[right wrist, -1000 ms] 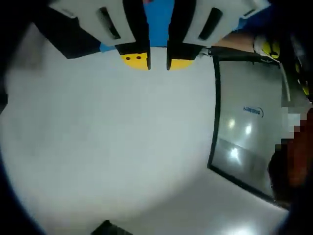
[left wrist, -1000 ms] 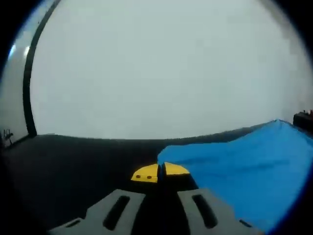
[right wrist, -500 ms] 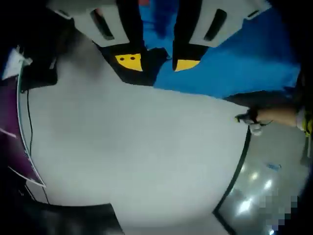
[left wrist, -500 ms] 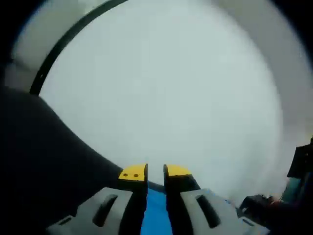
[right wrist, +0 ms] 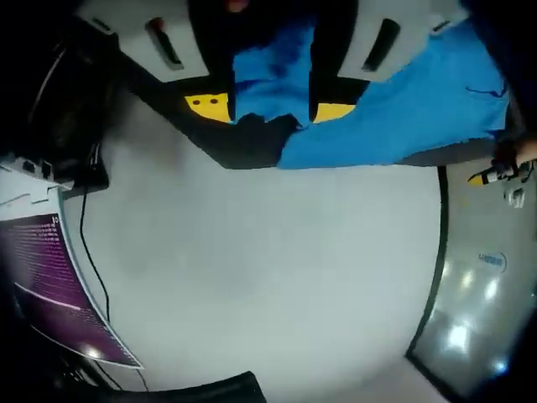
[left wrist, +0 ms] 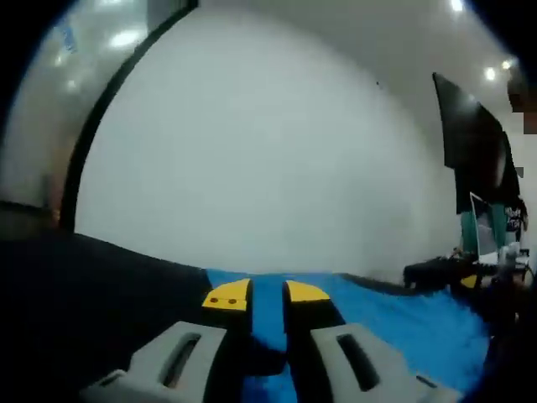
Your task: Spread out the cloth and fold it
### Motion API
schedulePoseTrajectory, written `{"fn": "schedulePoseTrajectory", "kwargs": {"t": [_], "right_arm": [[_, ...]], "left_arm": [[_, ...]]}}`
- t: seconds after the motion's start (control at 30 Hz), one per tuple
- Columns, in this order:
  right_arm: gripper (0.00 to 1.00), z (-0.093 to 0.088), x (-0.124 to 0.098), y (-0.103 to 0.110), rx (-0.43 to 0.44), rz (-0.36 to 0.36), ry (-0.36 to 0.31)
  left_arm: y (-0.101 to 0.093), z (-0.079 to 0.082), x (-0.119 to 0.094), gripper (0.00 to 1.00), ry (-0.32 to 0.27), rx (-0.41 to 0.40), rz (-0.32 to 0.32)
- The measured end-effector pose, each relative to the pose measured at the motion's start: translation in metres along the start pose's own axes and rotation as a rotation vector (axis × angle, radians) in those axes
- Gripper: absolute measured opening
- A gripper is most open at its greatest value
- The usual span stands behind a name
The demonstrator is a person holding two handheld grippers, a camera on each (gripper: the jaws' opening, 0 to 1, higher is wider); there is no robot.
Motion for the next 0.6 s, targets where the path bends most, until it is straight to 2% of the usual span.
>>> {"fn": "schedulePoseTrajectory", "kwargs": {"t": [0.07,0.1,0.13,0.2,0.23,0.27,0.3,0.37,0.4,0.47,0.53,0.6], "right_arm": [[0.31,0.002,0.005,-0.003,-0.026,-0.009,-0.001],[0.29,0.001,0.007,-0.004,-0.031,-0.009,-0.002],[0.28,-0.007,0.014,-0.004,-0.075,0.009,0.037],[0.27,-0.020,0.018,-0.014,-0.113,-0.058,0.085],[0.26,-0.023,0.019,-0.018,-0.141,-0.077,0.108],[0.26,-0.022,0.019,-0.019,-0.171,-0.096,0.116],[0.26,-0.019,0.018,-0.021,-0.162,-0.113,0.104],[0.27,-0.015,0.020,-0.019,-0.132,-0.109,0.078],[0.28,-0.015,0.022,-0.020,-0.130,-0.110,0.082],[0.30,-0.021,0.024,-0.021,-0.091,-0.116,0.102],[0.30,-0.030,0.027,-0.018,-0.026,-0.095,0.119],[0.30,-0.032,0.032,-0.015,0.001,-0.074,0.128]], "left_arm": [[0.013,0.009,-0.006,0.17,-0.041,-0.059,0.024],[0.023,0.009,-0.007,0.17,-0.034,-0.072,0.057],[0.027,0.005,-0.009,0.17,-0.010,-0.085,0.079],[0.027,-0.002,-0.012,0.17,0.002,-0.130,0.066],[0.026,-0.009,-0.014,0.17,0.022,-0.155,0.065],[0.024,-0.013,-0.015,0.17,0.020,-0.147,0.050],[0.023,-0.018,-0.016,0.17,0.023,-0.137,0.039],[0.022,-0.028,-0.019,0.17,0.069,-0.043,0.037],[0.019,-0.026,-0.020,0.17,0.062,-0.017,0.028],[0.013,-0.018,-0.023,0.17,0.005,-0.058,-0.012],[0.016,-0.018,-0.028,0.17,0.006,-0.068,-0.015],[0.019,-0.010,-0.031,0.17,-0.038,-0.115,-0.018]]}}
Point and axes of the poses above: the point that each gripper's makers call its tool centre point, and the gripper's own axes: x roughly forward along the fingers, y roughly to its left, z roughly out of its top, the point moved 3 cm from there along -x, roughly backward along the fingers, and after that the axes turned 10 degrees about z, right-handed, at the moved point
